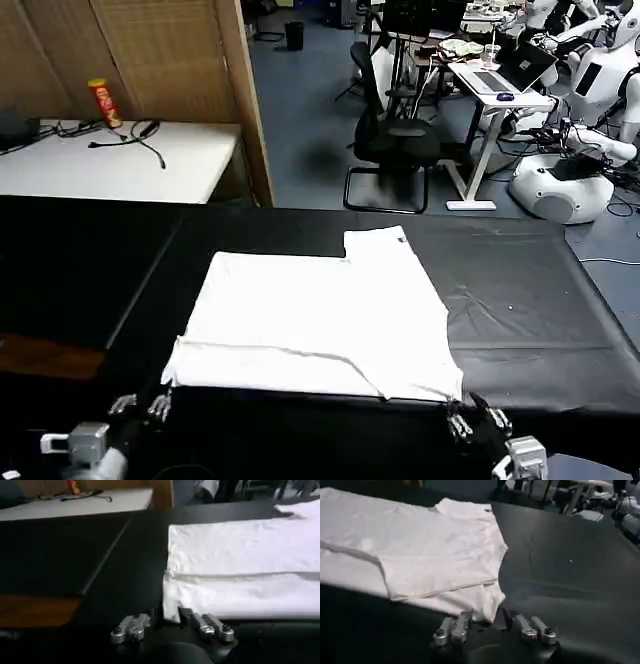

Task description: Fold and organize the clothes.

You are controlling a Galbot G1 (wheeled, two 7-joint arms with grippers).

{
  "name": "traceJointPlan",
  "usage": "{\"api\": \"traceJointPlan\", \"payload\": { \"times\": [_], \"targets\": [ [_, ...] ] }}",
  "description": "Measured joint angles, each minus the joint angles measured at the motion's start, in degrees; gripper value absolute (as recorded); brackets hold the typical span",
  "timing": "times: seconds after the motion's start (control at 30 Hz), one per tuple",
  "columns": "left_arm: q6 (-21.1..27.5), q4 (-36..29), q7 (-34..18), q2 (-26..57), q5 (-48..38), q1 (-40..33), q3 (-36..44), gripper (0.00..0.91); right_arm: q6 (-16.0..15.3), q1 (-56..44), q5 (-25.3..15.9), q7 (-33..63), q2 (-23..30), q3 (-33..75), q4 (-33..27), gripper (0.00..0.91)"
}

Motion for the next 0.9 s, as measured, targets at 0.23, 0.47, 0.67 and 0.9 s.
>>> {"api": "traceJointPlan", "payload": {
  "times": [0.23, 0.47, 0.67, 0.9],
  "targets": [
    [0.47, 0.34, -0.51, 2.05, -6.94, -8.26, 0.46, 0.878, 2.61, 14.98, 3.16, -0.14, -3.14, -1.36, -5.46, 0.878],
    [1.58, 8.90, -2.32, 6.19, -13.92, -27.18, 6.45, 0.878, 1.84, 35.19, 3.71, 1.48, -4.39, -7.46, -19.97, 0.878],
    [2.81, 21.82, -1.98, 7.96, -18.54, -43.82, 13.53, 0.878, -0.62, 51.36, 4.54, 3.31, -3.10, -14.57, -34.42, 0.878],
    [5.21, 37.49, 0.43, 7.30, -18.86, -60.12, 22.74, 0.878, -4.03, 65.04, 5.22, 4.03, 0.33, -19.75, -49.43, 0.878]
  ]
}}
